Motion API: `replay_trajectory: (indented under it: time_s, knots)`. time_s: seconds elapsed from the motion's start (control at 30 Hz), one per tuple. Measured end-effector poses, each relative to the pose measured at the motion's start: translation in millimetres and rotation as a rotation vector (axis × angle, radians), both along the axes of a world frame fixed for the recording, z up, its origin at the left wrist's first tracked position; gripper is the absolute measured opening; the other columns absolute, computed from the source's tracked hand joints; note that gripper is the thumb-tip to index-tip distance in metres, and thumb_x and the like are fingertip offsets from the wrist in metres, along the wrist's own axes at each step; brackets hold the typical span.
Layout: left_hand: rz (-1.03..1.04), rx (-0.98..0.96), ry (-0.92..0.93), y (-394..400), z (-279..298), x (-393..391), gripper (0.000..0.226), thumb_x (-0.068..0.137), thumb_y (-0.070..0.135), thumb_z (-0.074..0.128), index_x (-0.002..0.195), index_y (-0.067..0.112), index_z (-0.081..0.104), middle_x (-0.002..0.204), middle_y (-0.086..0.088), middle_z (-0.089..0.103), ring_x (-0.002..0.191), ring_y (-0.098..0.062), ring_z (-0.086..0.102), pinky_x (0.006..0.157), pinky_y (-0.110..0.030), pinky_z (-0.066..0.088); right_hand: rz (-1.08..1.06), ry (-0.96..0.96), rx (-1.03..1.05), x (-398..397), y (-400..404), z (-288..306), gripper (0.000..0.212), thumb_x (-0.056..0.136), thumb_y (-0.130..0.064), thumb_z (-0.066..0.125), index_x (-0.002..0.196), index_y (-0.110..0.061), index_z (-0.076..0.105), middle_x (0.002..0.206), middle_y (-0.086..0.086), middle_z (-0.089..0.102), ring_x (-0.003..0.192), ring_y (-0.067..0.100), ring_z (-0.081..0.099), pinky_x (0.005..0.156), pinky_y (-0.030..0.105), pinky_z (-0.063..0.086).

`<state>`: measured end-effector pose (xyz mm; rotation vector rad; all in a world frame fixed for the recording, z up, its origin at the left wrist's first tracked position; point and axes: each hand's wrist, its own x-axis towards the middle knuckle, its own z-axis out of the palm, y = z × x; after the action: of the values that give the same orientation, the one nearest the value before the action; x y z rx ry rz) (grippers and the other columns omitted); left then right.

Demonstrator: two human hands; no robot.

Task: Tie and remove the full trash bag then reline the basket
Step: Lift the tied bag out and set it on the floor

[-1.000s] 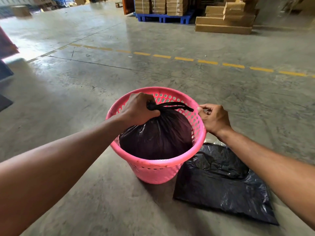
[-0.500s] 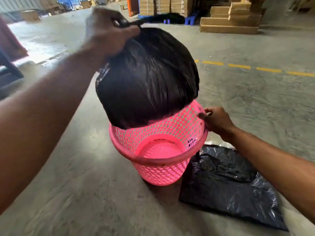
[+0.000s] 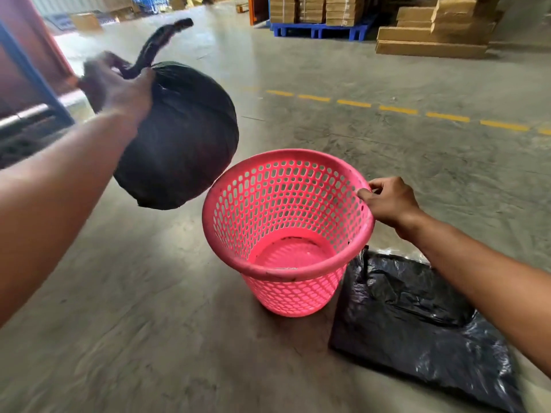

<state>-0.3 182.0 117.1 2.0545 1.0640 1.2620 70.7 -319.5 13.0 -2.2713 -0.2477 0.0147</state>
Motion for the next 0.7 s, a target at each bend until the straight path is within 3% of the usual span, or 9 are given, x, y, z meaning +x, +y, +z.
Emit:
replay_trajectory:
  time_s: [0.1,0.4,0.5,0.6,0.7]
  knots:
    - [-0.044,-0.181,0.11,-63.8,-9.9,-34.2,0.048,0.071,0.053,0.072,0.107,0.021,0.068,0.105,-0.003,0.069,0.096,-0.022,0.066,0.089,-0.029,0.051,-0.006,0.02,-0.001,1.0,0.0,-3.4,0.022,0.084,-0.032,0.068,0.089,-0.014,0.08,0.082,0.007,0.077,0.084,0.027,0.072,0.071,0.037,0.053]
    - [0.004,-0.354,0.46,-73.4,-135.2,-63.7,0.03,0.078,0.035,0.076,0.103,0.018,0.074,0.112,-0.018,0.074,0.111,-0.032,0.068,0.095,-0.035,0.051,-0.009,0.082,0.001,6.0,-6.4,-18.7,0.021,0.083,-0.037,0.068,0.085,-0.018,0.078,0.08,0.002,0.078,0.082,0.026,0.075,0.08,0.047,0.06]
    - [-0.037,-0.378,0.54,-74.5,-145.4,-61.3,0.034,0.075,0.037,0.075,0.105,0.022,0.072,0.114,-0.016,0.073,0.11,-0.032,0.068,0.094,-0.034,0.051,-0.009,0.11,0.02,6.5,-7.7,-20.4,0.022,0.08,-0.04,0.068,0.083,-0.02,0.077,0.08,0.002,0.078,0.08,0.026,0.075,0.079,0.051,0.061]
    - [-0.042,-0.34,0.632,-81.6,-145.4,-52.9,0.062,0.067,0.056,0.073,0.115,0.019,0.062,0.123,-0.015,0.064,0.118,-0.037,0.061,0.098,-0.042,0.049,-0.011,0.137,0.043,5.9,-8.4,-19.3,0.023,0.079,-0.042,0.068,0.084,-0.021,0.076,0.081,0.004,0.078,0.078,0.027,0.075,0.078,0.051,0.062]
    - [-0.076,-0.206,0.677,-97.2,-126.2,-44.1,0.079,0.067,0.072,0.069,0.122,0.019,0.05,0.135,-0.016,0.04,0.13,-0.039,0.046,0.108,-0.053,0.042,0.013,0.163,0.051,3.0,-7.7,-10.9,0.03,0.084,-0.046,0.068,0.088,-0.018,0.075,0.077,0.003,0.075,0.063,0.02,0.07,0.059,0.035,0.055]
